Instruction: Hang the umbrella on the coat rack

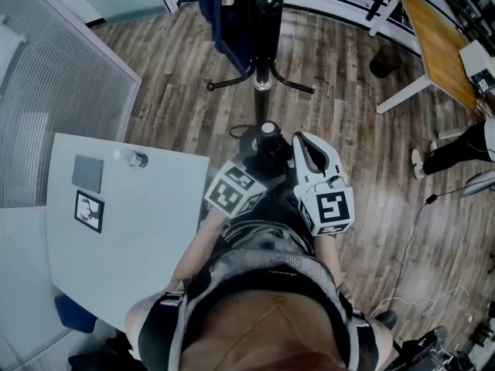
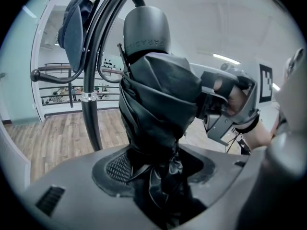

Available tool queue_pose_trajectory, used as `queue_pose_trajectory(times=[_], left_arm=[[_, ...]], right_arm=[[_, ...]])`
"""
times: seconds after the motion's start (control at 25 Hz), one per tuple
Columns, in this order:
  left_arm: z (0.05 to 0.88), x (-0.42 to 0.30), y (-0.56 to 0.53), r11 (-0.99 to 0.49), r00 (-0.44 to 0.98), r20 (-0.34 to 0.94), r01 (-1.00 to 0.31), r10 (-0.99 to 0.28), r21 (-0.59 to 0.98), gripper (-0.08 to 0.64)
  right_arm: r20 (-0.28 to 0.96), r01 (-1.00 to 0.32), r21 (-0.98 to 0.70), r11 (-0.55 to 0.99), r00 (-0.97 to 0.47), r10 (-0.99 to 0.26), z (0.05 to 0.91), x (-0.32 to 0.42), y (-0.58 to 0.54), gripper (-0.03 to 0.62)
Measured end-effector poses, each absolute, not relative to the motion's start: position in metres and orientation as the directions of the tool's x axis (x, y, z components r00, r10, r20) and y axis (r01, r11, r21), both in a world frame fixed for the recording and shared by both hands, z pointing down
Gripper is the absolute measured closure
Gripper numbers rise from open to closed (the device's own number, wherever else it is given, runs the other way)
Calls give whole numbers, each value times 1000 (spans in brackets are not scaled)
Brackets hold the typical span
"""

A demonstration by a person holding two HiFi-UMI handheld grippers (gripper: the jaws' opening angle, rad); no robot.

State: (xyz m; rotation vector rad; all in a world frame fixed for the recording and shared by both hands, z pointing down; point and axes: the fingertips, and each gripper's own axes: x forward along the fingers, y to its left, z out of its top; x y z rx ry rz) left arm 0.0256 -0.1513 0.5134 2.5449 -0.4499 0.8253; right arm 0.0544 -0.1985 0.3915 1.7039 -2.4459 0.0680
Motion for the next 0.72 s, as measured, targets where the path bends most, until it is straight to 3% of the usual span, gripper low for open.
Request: queue_pose_trajectory(times=[0.72], left_arm=[[521,77,-172,-883,760,640,-374,-116,284,299]], right_arm=[[158,-955,46,292,-282,-946,393,112,-213,588]])
